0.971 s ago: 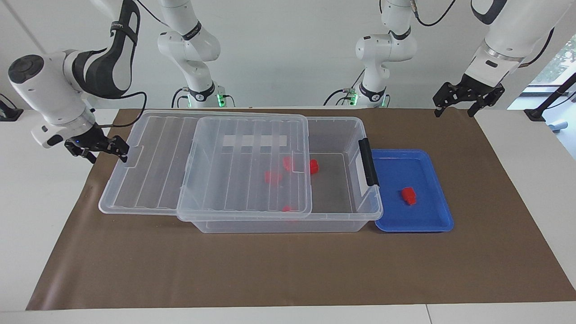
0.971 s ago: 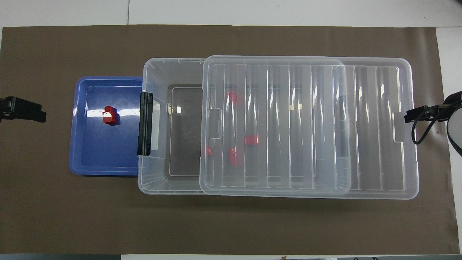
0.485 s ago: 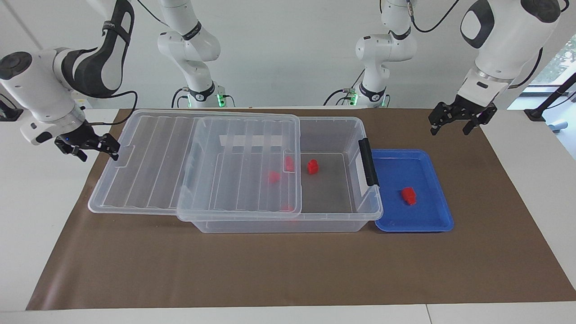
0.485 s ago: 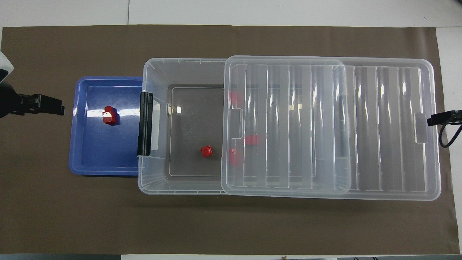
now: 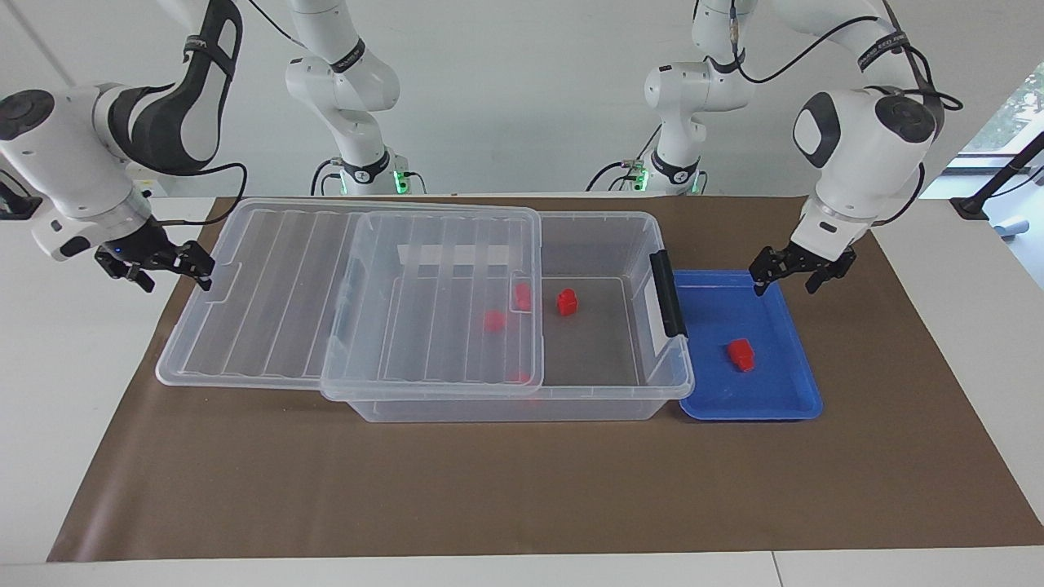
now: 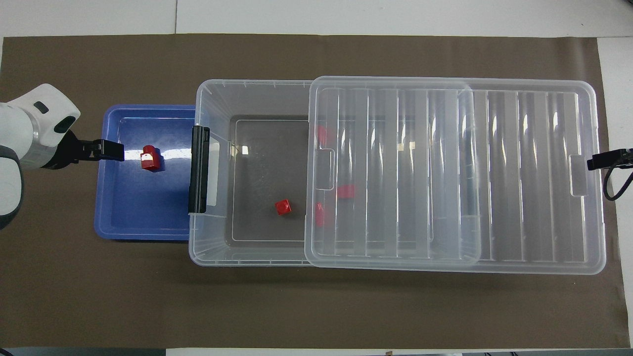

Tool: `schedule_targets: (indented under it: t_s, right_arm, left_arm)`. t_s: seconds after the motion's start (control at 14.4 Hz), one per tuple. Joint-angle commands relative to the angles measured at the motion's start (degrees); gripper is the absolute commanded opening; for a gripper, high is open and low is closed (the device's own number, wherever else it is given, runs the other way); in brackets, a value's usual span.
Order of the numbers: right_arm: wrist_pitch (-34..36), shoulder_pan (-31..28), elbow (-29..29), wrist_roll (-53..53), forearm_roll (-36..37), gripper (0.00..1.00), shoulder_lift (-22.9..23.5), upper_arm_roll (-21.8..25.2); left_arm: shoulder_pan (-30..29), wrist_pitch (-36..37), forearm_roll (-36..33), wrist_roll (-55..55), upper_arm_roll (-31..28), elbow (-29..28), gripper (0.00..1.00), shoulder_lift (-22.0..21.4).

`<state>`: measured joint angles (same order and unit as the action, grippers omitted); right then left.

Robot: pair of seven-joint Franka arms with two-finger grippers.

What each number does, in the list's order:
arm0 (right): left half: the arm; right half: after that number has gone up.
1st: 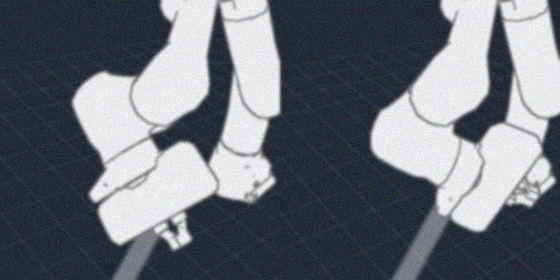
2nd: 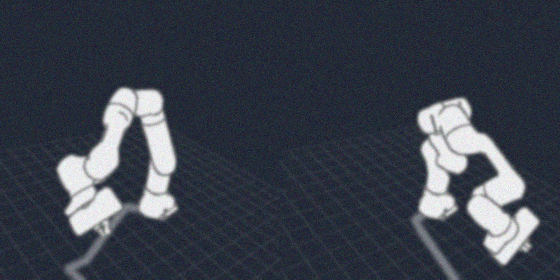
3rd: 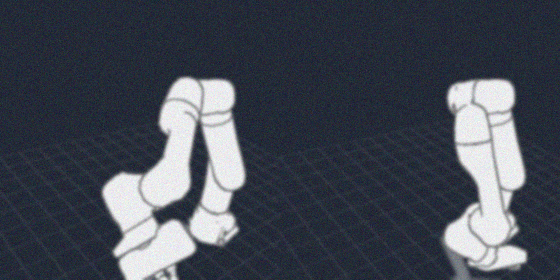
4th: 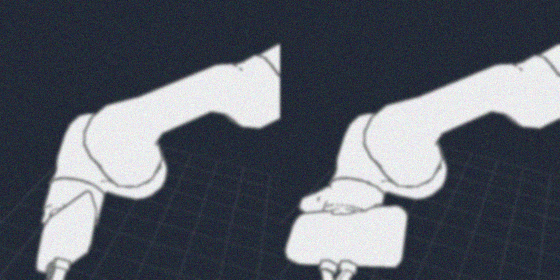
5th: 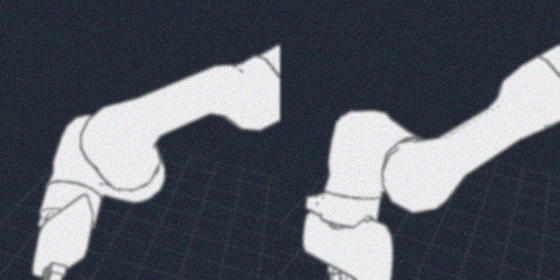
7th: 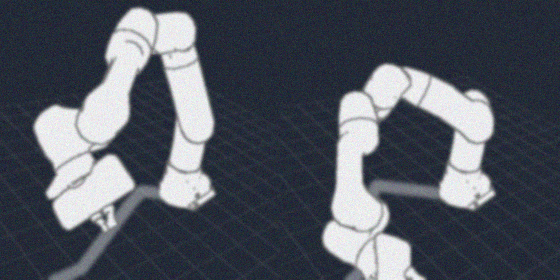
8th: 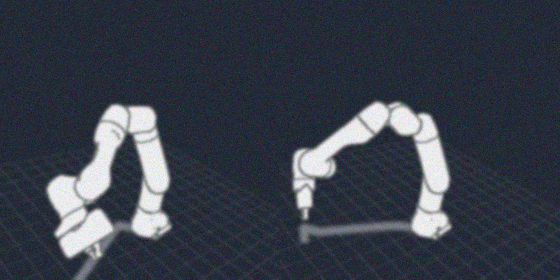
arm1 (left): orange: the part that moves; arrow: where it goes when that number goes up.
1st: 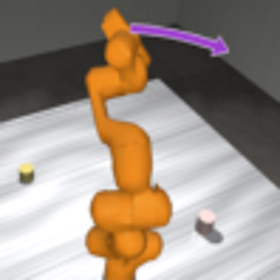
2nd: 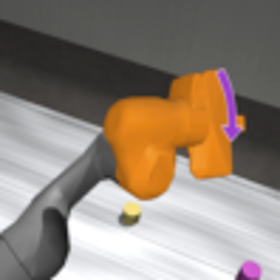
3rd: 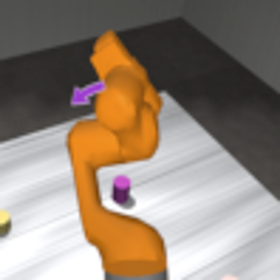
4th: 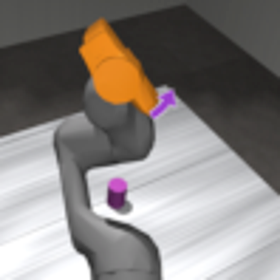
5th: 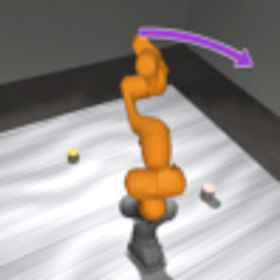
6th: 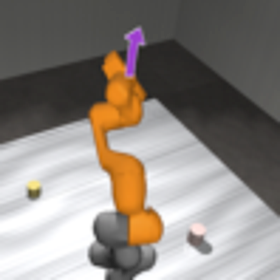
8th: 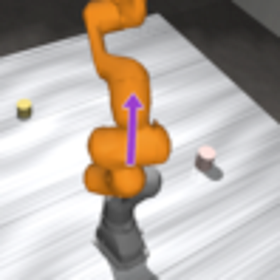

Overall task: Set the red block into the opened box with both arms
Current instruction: 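Reach the left gripper down to the red block in the blue tray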

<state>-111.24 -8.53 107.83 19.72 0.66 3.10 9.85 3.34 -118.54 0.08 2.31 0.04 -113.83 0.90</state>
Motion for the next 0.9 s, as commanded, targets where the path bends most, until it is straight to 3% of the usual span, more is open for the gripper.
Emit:
schedule_targets:
  t_s: [0.0, 0.28, 0.49, 0.62, 0.83]
  right_arm:
    - [4.7, -0.4, -4.9, -2.0, -0.1, 1.0, 0.9, -2.3]
    - [15.9, 0.0, -14.3, -10.9, 0.0, 1.0, 0.2, -8.0]
    - [20.6, 0.3, -15.0, -15.7, 0.0, 1.0, -2.4, -12.6]
    - [25.4, 1.0, -14.5, -18.0, 0.0, 1.0, -4.2, -12.5]
    - [24.8, 1.1, -13.8, -18.0, 0.8, 1.0, -5.0, -11.1]
  left_arm:
    - [0.7, -8.2, 0.5, 2.6, -0.2, -3.0, 1.0, 3.2]
    - [0.9, -15.4, 0.5, 3.8, -0.1, -5.0, 1.0, 6.5]
    - [1.6, -18.9, 0.5, 3.8, -0.1, -5.8, 1.0, 9.3]
    - [1.8, -22.2, 0.5, 3.8, -0.1, -8.2, 1.0, 10.0]
    - [2.4, -23.9, 0.5, 3.8, -0.2, -8.4, 1.0, 12.2]
